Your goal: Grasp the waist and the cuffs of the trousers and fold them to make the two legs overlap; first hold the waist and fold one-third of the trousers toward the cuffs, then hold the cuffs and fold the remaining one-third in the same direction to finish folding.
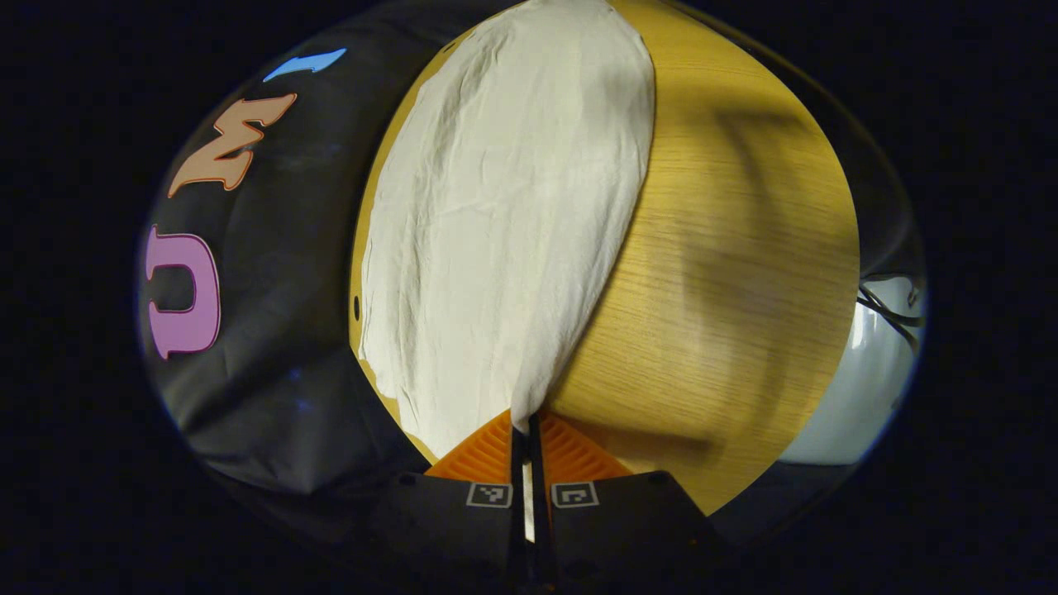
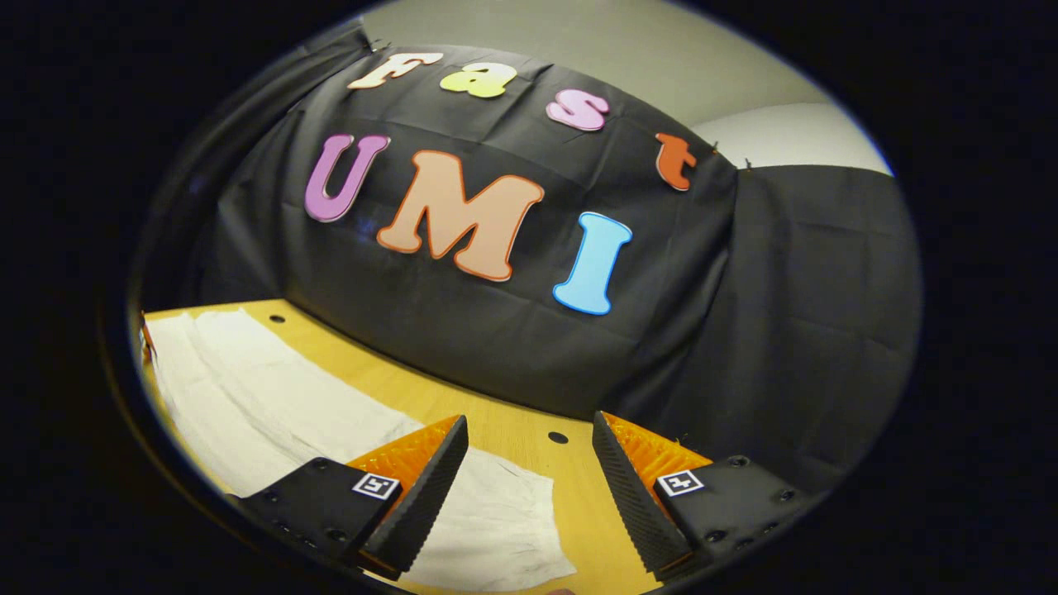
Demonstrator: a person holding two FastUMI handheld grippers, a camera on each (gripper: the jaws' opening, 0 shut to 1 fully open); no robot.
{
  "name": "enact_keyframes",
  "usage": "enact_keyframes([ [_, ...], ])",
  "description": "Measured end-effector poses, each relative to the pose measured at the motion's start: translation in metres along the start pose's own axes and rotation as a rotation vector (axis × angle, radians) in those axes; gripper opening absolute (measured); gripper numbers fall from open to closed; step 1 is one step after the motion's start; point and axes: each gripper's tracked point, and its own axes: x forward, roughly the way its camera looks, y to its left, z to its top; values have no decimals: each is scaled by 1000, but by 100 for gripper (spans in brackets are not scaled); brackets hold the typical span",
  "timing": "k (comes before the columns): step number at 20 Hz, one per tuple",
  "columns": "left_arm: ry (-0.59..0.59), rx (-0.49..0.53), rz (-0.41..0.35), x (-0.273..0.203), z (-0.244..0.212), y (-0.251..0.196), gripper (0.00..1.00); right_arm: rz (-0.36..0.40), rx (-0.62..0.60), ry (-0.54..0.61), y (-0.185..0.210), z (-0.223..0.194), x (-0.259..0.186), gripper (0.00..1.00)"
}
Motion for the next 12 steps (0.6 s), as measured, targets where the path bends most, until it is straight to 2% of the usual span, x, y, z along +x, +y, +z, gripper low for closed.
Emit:
enact_keyframes([
  [6, 0, -50, -9, 1, -1, -2, 0, 181, -326, 86, 11, -54, -21, 97],
  [12, 7, -47, -7, 0, 0, -2, 0, 378, -538, 209, 23, -129, -41, 97],
])
